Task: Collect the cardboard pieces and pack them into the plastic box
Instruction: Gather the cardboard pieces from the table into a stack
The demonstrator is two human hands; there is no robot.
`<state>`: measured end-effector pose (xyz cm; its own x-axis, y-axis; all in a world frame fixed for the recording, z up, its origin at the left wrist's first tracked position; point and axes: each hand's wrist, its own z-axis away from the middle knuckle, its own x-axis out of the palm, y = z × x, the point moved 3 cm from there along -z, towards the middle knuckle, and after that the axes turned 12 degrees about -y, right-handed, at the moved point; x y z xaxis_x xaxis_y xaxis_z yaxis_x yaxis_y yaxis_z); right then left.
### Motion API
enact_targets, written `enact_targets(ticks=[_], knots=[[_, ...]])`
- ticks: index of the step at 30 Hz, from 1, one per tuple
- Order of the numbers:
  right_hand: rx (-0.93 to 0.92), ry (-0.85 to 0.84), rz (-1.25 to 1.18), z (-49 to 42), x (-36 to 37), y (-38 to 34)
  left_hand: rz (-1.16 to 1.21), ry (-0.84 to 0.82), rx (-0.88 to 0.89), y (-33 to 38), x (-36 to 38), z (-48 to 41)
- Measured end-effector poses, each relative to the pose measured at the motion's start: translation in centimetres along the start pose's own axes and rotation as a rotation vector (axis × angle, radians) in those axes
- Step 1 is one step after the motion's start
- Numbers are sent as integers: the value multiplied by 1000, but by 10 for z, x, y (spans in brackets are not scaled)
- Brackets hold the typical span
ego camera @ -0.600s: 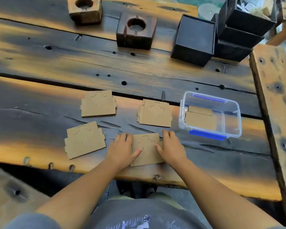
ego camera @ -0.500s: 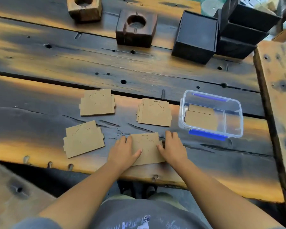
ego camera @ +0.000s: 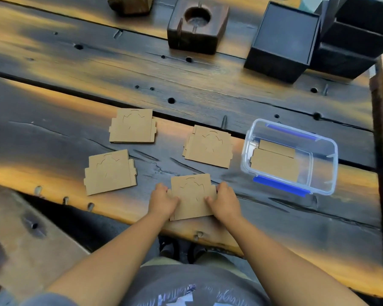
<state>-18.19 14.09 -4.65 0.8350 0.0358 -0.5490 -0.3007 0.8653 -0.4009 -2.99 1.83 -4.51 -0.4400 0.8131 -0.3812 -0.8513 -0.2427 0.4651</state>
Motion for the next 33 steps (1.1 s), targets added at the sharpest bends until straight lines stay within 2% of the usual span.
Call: enact_targets(ticks=[3,10,16,25,33], knots=[[7,-27,-10,-8,-7,-2,192,-26,-44,-4,-9,0],[-129,-11,41,-15,-5,-61,168,138,111,-8,-62,6],[-206,21,38,-24,13,-134,240,227,187,-21,-127,-6],[-162,11,18,-42,66,-216,180,198,157,-60,-210,-39],[-113,-31,73,-51,98,-238,149,165,109,-92,-231,-51]])
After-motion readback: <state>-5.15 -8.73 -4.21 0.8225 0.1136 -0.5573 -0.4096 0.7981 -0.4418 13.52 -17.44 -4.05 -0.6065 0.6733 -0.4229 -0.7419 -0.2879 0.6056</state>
